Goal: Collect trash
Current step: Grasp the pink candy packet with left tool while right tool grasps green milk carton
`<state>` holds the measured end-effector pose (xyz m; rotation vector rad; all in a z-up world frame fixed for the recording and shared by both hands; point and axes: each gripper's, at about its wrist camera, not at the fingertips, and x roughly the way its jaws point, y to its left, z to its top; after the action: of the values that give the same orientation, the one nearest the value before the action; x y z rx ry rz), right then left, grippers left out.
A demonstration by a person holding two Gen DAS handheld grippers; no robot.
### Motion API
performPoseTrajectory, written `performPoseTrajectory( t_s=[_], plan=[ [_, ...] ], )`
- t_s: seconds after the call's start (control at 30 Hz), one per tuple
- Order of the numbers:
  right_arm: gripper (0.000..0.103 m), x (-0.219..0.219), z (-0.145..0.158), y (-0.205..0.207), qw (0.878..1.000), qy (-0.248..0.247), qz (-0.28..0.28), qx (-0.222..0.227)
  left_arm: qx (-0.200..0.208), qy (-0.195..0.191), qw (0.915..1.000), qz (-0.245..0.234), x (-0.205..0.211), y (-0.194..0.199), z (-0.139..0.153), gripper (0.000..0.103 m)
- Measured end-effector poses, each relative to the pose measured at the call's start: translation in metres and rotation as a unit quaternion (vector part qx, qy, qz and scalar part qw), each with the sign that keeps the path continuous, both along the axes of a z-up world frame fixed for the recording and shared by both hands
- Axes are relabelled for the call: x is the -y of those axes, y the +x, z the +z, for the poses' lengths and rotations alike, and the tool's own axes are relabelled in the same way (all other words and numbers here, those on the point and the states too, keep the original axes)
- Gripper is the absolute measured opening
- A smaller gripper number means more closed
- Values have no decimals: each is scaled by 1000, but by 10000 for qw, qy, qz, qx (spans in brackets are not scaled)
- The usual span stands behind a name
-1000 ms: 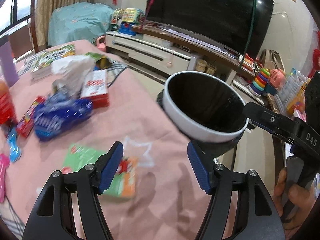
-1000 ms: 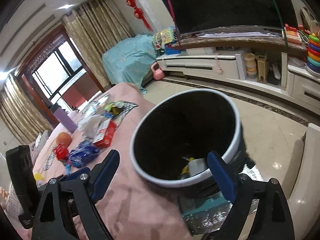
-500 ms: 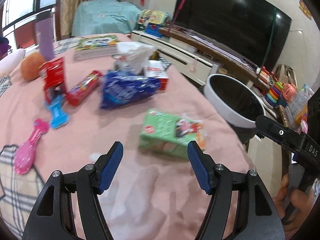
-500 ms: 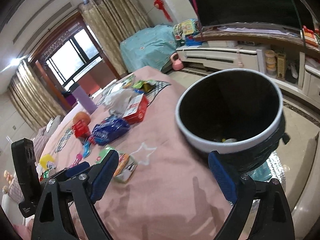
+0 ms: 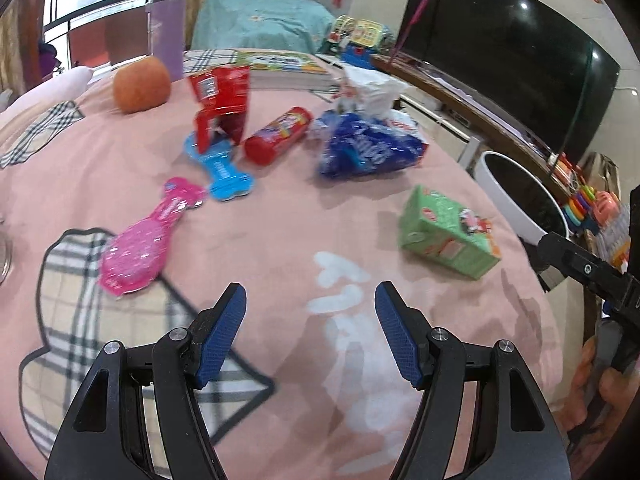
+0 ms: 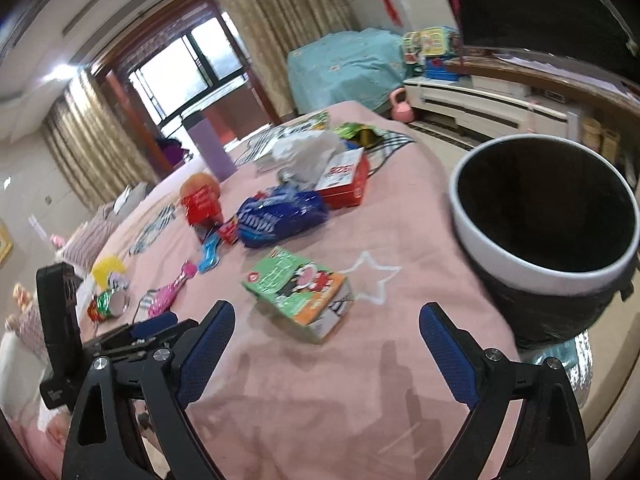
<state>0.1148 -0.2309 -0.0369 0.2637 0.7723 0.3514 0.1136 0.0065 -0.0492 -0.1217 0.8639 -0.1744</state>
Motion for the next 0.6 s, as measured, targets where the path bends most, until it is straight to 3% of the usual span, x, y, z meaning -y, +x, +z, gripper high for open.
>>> performPoseTrajectory(
  t_s=[0.37, 0.47, 0.6],
  plan=[
    [95, -26, -7, 18, 9965, -670, 495, 5, -96, 202, 9991, 356, -55, 8, -3, 73],
    [95, -30, -8, 25, 9947, -813, 632, 12, -108, 330, 9988, 335, -65, 16, -2, 82],
    [95, -37, -8, 34, 9905, -1026, 912, 80, -178, 531, 9980, 282, -74, 28, -3, 82]
  ],
)
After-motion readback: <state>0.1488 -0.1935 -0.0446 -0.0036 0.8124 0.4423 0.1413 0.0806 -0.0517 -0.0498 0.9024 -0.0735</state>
